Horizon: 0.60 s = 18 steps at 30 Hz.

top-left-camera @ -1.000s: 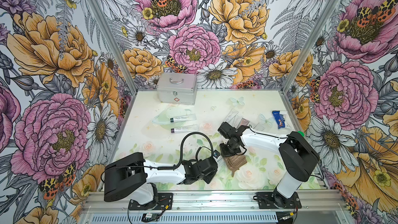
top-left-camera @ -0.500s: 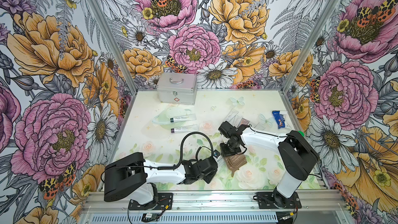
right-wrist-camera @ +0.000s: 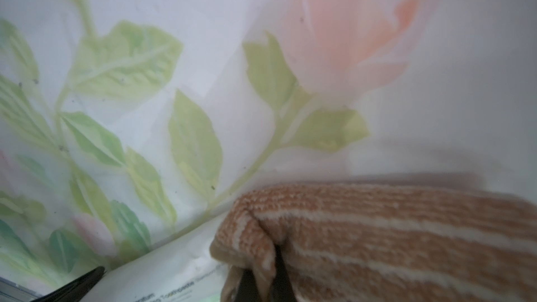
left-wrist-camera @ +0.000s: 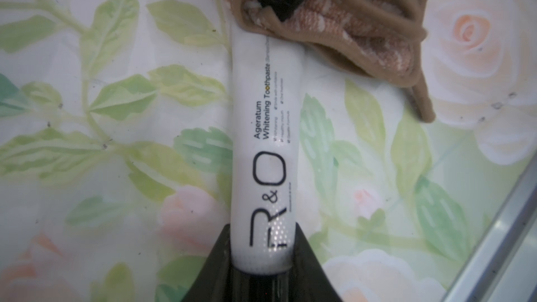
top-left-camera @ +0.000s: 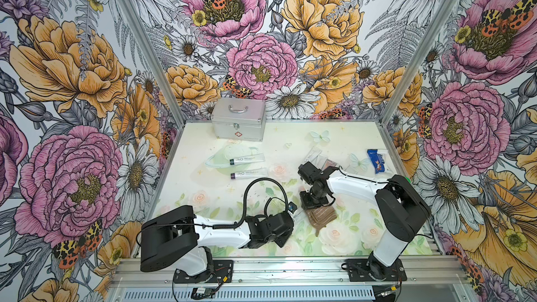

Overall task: Wipe the surface of the toothpaste tube
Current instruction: Wipe the dirt from the toothpaste tube.

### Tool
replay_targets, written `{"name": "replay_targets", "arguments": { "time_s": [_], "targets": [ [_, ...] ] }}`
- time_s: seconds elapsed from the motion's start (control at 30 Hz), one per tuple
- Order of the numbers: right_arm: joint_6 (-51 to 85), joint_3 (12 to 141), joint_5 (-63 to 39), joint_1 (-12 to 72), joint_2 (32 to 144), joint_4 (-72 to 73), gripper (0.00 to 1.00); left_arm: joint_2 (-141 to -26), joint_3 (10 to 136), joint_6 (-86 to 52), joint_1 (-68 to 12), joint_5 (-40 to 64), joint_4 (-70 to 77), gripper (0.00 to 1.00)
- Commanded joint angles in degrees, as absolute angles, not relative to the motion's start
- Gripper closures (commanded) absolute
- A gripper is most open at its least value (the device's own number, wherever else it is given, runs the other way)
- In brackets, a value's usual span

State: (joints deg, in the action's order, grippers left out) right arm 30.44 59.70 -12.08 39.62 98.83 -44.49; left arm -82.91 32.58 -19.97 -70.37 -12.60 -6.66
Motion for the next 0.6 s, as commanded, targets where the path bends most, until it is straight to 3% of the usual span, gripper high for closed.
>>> {"name": "replay_targets", "arguments": {
  "time_s": [0.0,0.27,0.57],
  "targets": [
    [32.88,58.2,-20.39,42.78,97.5,-45.3,1.0,-83.32,33.22,-19.29,-69.87,-13.72,-4.92,0.71],
    [33.98,57.51,-22.77,45.09,97.97,-43.59,1.0,-83.41,33.31,-19.07,-69.62,-13.71,-4.8,0.71],
    [29.36,55.44,-9.55,38.16,101.05,-47.39,1.0,-82.4,32.78,-19.77,-69.37,-13.89,-5.58,0.71]
  ]
}}
